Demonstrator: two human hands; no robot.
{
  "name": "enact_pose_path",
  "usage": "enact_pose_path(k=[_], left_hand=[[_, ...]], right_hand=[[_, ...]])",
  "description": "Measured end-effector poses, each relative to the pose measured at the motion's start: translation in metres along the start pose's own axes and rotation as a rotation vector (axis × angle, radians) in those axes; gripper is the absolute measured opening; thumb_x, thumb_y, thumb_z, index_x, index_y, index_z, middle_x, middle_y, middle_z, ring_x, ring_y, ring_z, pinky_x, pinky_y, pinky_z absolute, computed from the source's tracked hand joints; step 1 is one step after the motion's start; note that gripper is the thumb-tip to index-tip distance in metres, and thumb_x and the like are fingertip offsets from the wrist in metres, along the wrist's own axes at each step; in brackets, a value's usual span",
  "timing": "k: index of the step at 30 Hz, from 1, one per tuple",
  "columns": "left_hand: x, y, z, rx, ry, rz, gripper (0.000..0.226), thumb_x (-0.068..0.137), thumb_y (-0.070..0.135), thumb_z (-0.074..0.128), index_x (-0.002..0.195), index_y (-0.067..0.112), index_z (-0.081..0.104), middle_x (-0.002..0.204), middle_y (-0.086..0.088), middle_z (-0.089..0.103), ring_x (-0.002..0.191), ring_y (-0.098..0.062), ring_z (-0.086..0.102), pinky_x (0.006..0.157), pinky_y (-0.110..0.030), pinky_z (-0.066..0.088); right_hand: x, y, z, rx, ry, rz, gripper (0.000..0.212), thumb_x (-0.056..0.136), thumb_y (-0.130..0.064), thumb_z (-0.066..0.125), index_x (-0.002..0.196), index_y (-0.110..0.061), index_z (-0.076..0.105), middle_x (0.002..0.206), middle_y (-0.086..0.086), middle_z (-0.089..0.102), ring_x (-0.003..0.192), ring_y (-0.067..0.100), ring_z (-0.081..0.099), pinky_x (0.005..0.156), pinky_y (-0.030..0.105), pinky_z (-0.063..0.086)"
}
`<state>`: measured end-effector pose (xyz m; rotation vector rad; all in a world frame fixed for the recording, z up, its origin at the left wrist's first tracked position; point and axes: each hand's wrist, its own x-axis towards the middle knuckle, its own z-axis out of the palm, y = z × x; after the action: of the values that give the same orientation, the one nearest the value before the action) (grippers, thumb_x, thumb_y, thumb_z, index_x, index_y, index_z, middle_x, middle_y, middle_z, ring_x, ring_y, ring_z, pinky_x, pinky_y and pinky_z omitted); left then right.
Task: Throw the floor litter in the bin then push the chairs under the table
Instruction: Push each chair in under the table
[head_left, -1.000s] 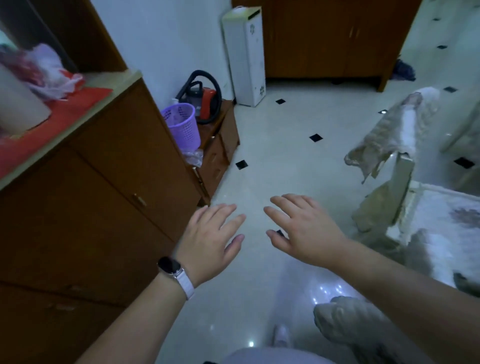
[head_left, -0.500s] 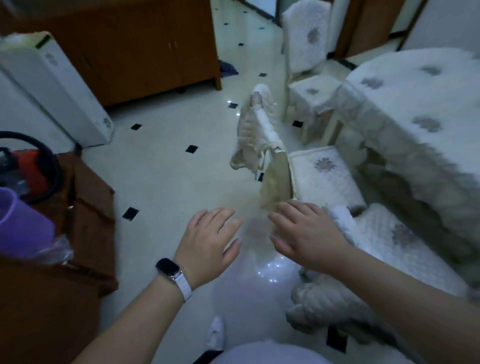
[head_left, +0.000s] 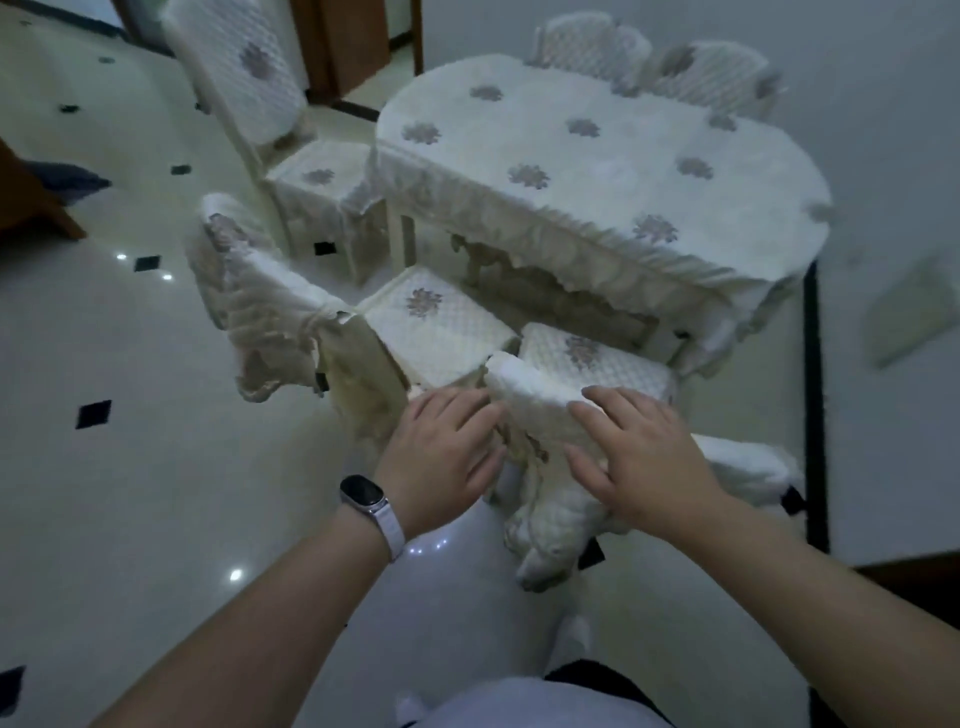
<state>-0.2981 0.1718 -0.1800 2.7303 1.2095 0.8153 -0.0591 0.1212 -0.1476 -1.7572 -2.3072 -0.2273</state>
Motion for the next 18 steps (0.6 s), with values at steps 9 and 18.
enact_pose_path(k=[9, 18], left_hand=[[0.061, 0.054, 0.055, -0.109, -0.177, 0.085, 0.051, 0.087, 0.042, 0.053, 0.13, 0.015, 0.059, 0.13, -0.006, 0.061, 0.115, -0.023, 0.056, 0.096, -0.04, 0.044], [0.101, 0.079, 0.107, -0.023, -0.362, 0.049, 0.05, 0.089, 0.045, 0.049, 0.128, 0.016, 0.061, 0.13, -0.005, 0.06, 0.118, -0.026, 0.057, 0.098, -0.042, 0.045]], right_hand=[[-0.073, 0.083, 0.001, -0.034, -0.015, 0.326, 0.047, 0.088, -0.047, 0.044, 0.112, -0.014, 0.066, 0.119, 0.008, 0.064, 0.103, 0.029, 0.06, 0.081, 0.041, 0.048], [-0.099, 0.154, 0.042, 0.089, -0.064, 0.41, 0.05, 0.086, -0.049, 0.045, 0.115, -0.014, 0.065, 0.118, 0.007, 0.063, 0.101, 0.029, 0.061, 0.082, 0.043, 0.05]])
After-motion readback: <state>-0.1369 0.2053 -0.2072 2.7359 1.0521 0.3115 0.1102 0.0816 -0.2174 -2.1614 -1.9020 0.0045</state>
